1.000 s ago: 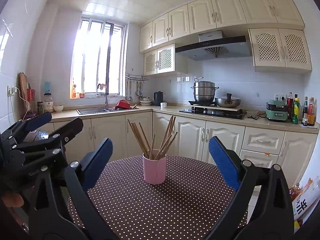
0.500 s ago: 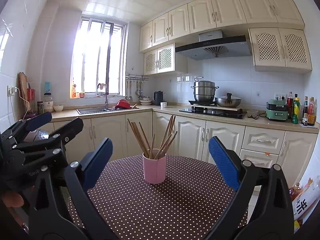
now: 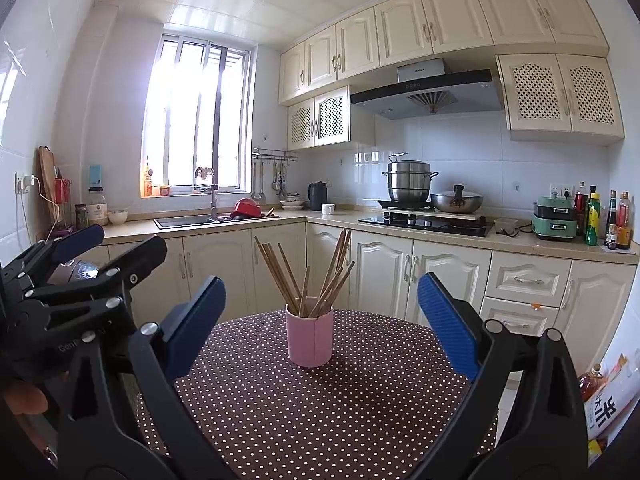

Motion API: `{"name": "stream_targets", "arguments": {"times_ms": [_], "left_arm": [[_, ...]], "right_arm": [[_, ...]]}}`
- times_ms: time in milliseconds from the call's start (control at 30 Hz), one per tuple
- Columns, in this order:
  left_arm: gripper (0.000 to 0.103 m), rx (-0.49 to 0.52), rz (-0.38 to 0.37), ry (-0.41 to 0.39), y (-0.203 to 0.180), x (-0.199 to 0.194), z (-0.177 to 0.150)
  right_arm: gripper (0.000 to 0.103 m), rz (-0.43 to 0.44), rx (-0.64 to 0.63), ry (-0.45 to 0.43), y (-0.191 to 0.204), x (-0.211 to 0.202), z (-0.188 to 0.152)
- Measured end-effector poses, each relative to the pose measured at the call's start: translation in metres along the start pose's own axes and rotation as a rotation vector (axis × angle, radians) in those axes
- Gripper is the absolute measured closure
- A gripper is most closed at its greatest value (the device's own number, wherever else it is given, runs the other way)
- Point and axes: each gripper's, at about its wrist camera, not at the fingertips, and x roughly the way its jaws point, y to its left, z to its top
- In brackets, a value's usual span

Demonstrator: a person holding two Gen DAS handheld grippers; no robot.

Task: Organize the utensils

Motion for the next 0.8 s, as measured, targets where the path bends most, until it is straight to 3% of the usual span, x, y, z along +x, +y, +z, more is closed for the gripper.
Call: {"name": "stream_targets", "arguments": {"times_ms": [800], "left_arm": [[0.012,-0.006,-0.002,0.021,-0.0020,0.0046,-0.0036]], "right_arm": [[0.008,-0.003,0.002,0.021,-0.0007,0.0056,-0.0021]]}}
